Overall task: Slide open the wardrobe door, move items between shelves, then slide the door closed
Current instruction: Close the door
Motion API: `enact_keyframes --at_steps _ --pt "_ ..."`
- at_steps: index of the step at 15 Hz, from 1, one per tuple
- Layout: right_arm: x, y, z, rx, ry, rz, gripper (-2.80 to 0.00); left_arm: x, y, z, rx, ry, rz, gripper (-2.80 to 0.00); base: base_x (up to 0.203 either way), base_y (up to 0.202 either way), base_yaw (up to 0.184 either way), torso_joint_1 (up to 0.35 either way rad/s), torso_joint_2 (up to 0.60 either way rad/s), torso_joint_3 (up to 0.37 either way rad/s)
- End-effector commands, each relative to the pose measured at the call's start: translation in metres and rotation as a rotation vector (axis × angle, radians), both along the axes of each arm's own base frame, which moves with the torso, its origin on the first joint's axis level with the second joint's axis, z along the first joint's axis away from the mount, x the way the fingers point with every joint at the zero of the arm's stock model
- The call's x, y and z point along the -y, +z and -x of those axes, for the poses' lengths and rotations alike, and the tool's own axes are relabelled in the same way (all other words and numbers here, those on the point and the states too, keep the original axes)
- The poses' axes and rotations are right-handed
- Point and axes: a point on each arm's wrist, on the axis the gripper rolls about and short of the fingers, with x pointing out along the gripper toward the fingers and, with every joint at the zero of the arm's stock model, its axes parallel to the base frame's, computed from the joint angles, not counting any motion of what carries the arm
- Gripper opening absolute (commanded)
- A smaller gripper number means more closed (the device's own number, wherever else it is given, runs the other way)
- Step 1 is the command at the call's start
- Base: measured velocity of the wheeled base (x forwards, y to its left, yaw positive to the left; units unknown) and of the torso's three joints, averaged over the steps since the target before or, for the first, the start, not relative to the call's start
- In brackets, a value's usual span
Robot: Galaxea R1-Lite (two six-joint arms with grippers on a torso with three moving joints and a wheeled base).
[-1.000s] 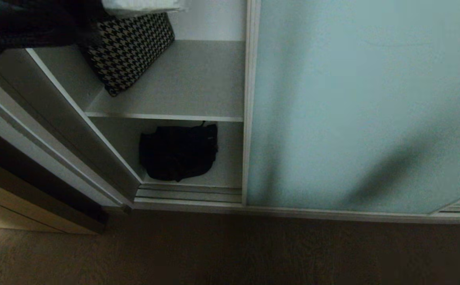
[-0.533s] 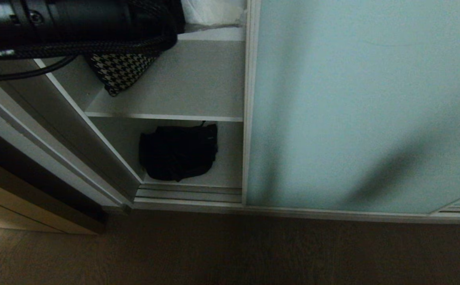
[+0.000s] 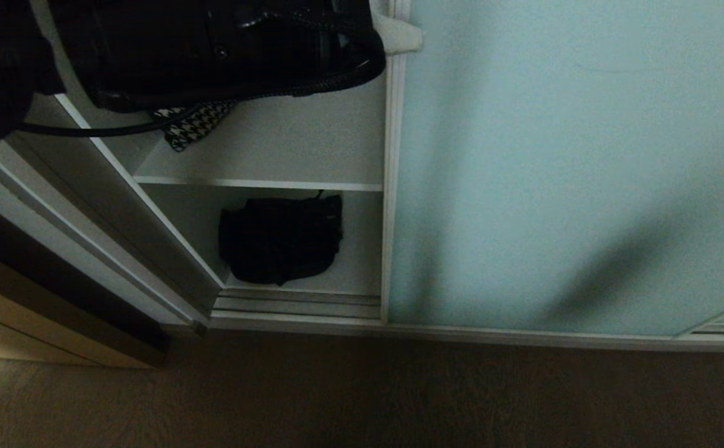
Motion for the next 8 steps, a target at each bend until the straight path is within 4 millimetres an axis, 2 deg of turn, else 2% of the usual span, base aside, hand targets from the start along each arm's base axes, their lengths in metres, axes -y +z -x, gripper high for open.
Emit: enact_keyframes --at_steps 1,8 --pt "0.000 0.000 0.000 -0.001 -0.001 0.000 -2.80 0.013 -0.012 -0.013 -0.017 0.023 -0.007 -2.80 0.000 0.000 0.000 0.000 0.00 0.000" --pt "0.000 0.000 0.000 -0.001 -0.001 0.000 -2.80 0.035 -0.030 -0.041 0.031 0.148 0.047 -2.80 0.000 0.000 0.000 0.000 0.00 0.000"
